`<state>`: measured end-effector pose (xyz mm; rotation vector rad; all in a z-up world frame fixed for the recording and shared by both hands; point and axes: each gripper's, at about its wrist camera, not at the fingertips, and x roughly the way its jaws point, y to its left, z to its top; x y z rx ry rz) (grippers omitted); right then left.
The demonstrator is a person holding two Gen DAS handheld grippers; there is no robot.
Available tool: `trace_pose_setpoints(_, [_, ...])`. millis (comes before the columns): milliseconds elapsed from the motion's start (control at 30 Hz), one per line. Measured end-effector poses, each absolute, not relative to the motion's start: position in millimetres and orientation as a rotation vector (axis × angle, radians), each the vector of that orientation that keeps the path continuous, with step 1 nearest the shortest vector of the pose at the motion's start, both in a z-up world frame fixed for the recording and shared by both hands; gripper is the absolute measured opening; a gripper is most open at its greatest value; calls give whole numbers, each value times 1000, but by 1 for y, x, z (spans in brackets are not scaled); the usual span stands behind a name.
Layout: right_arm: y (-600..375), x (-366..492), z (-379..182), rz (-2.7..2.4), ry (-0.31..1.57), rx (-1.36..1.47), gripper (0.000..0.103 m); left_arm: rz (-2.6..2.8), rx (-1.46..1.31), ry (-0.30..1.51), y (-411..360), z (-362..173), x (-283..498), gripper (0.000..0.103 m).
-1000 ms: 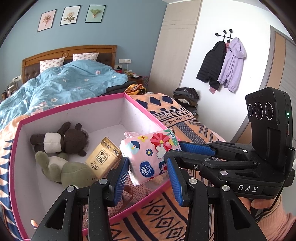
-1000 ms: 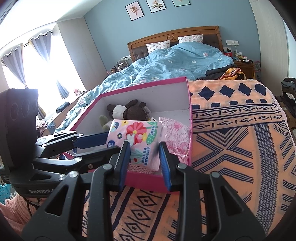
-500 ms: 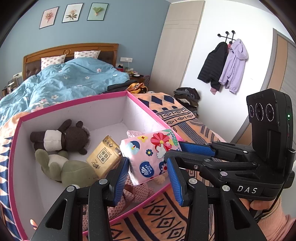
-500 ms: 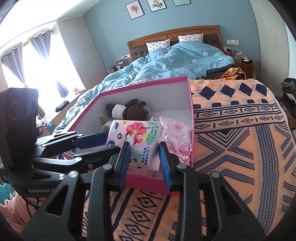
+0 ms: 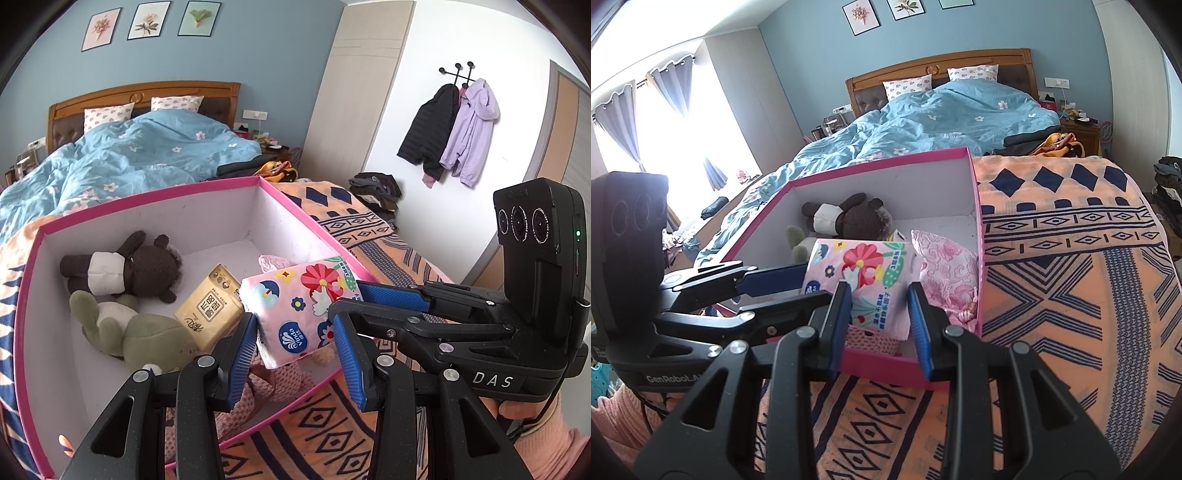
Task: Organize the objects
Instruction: 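Lower the floral tissue pack with the right gripper into the box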
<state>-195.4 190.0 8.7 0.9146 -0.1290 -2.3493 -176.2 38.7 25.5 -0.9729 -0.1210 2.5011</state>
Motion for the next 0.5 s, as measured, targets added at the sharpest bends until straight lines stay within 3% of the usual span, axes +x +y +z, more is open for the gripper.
trace_pose_setpoints(500, [184, -201, 5, -2345, -110, 938, 35, 2496, -1001, -140, 33, 20, -182, 43])
